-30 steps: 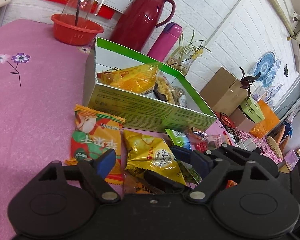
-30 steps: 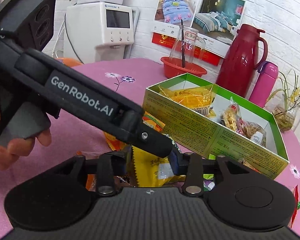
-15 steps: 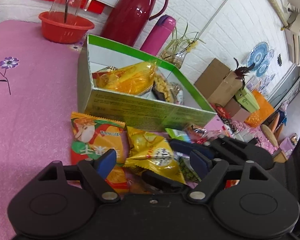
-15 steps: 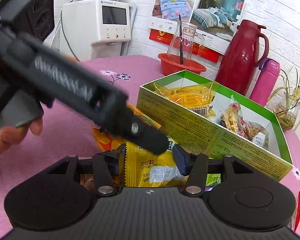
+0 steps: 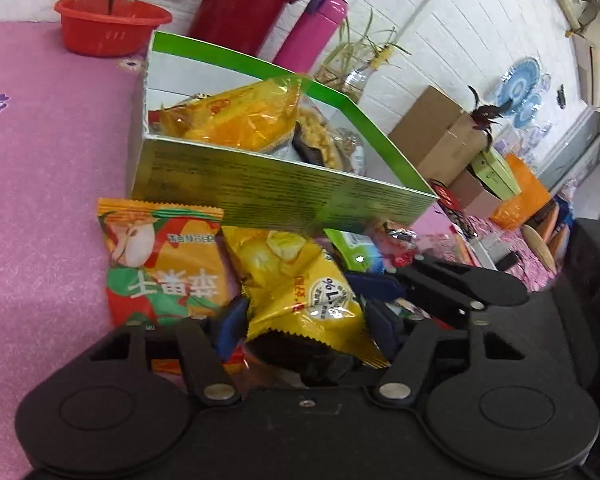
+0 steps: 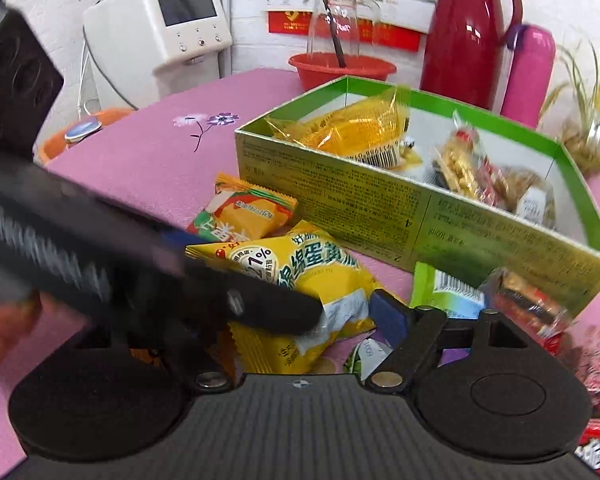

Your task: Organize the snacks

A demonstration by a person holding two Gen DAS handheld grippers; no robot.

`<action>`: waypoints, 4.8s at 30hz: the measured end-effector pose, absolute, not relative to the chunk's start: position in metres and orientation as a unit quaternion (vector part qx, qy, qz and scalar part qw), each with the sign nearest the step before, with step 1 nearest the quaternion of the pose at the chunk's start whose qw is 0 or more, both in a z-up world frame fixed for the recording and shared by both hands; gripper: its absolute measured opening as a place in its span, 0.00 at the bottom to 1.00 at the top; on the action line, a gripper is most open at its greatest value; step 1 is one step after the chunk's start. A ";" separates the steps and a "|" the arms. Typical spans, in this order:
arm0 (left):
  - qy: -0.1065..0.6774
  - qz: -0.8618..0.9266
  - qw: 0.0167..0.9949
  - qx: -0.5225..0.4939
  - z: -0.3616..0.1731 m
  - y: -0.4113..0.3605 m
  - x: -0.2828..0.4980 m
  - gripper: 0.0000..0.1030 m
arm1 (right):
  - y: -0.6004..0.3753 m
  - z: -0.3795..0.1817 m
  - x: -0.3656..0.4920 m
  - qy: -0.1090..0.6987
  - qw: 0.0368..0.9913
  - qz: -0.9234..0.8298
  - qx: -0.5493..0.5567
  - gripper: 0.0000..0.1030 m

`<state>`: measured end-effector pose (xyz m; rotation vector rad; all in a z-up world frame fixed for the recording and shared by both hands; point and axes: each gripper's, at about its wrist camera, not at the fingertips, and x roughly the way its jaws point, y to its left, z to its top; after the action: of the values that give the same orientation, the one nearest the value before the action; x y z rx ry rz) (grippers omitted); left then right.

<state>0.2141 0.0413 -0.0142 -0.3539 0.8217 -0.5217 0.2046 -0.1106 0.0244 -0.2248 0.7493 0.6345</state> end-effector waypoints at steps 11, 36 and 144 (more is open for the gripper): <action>0.346 -0.264 0.885 -0.167 0.016 0.035 0.180 0.27 | -0.124 0.045 0.170 0.283 0.902 0.299 -0.132 0.75; 0.230 -0.269 0.911 -0.214 0.073 0.070 0.286 0.26 | -0.086 0.093 0.265 0.141 0.937 0.261 -0.184 0.75; 0.303 -0.274 0.906 -0.113 0.128 -0.083 0.198 0.00 | -0.298 0.135 0.186 0.248 0.932 0.256 0.064 0.46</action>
<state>0.1978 -0.0826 0.1277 -0.2326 0.6252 -0.5665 0.1859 -0.2983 0.1347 0.1313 0.5072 0.5249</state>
